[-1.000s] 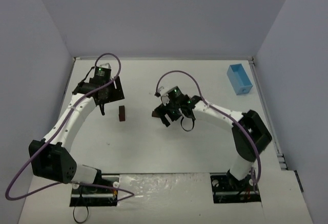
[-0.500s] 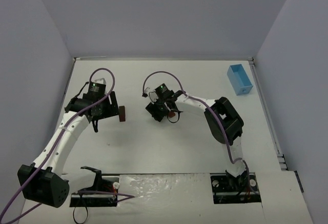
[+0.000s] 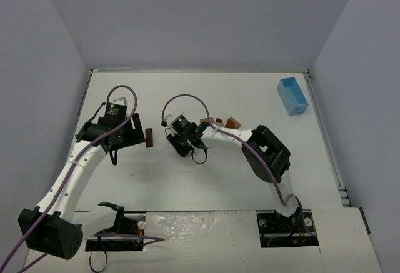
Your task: Build the wood block tower
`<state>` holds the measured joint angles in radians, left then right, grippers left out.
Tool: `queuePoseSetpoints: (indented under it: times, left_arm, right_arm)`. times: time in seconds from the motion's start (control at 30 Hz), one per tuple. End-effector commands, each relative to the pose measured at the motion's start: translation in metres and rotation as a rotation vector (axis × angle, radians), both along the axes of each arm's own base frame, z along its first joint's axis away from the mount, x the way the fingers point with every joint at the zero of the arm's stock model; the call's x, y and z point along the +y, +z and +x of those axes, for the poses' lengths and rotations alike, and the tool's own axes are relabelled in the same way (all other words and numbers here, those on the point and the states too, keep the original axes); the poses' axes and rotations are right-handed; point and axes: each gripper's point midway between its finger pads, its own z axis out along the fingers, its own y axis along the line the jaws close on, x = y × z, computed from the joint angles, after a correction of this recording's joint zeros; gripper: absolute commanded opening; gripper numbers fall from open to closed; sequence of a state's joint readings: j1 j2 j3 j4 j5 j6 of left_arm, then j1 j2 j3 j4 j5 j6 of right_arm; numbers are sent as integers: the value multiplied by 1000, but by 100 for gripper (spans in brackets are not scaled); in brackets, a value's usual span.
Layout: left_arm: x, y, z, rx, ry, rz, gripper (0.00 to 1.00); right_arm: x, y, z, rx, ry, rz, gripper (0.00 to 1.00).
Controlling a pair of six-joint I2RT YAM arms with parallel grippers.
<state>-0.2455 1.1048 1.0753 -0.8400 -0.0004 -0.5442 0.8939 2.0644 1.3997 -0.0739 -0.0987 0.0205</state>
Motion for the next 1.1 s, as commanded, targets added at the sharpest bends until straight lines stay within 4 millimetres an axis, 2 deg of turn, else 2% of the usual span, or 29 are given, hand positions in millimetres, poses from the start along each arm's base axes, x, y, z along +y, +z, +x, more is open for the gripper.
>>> queuePoseSetpoints:
  times: [0.0, 0.1, 0.2, 0.3, 0.4, 0.5, 0.57, 0.63, 0.7, 0.77, 0.97, 1.07]
  left_arm:
    - [1, 11, -3, -40, 71, -45, 66]
    - [4, 10, -5, -46, 113, -55, 66]
    - [5, 12, -6, -53, 135, -65, 67]
    - [2, 12, -6, -47, 147, -88, 67]
    - [-5, 10, -6, -34, 159, -109, 67]
    - [-11, 9, -2, -29, 186, -111, 67]
    - [-24, 5, -1, -13, 182, -113, 67]
    - [-39, 1, 4, -2, 219, -118, 66]
    - [-57, -5, 8, 12, 233, -110, 66]
    - [-74, -16, 11, 45, 244, -123, 65]
    - [-118, -51, 23, 142, 221, -115, 65]
    - [-136, -65, 28, 173, 226, -132, 65]
  right_arm:
    - [12, 15, -18, 37, -346, 82, 15]
    - [26, 8, -30, 42, -392, 85, 39]
    - [34, 16, -33, 24, -412, 111, 58]
    - [34, 43, -24, -30, -427, 149, 75]
    - [21, 84, -12, -106, -446, 196, 81]
    - [-9, 97, 0, -151, -500, 189, 83]
    - [-35, 120, 7, -190, -534, 210, 84]
    - [-85, 120, 17, -208, -609, 177, 85]
    - [-125, 124, 22, -222, -667, 170, 85]
    - [-159, 142, 24, -251, -721, 201, 86]
    - [-215, 145, 19, -226, -779, 240, 87]
    - [-229, 144, 14, -223, -786, 244, 87]
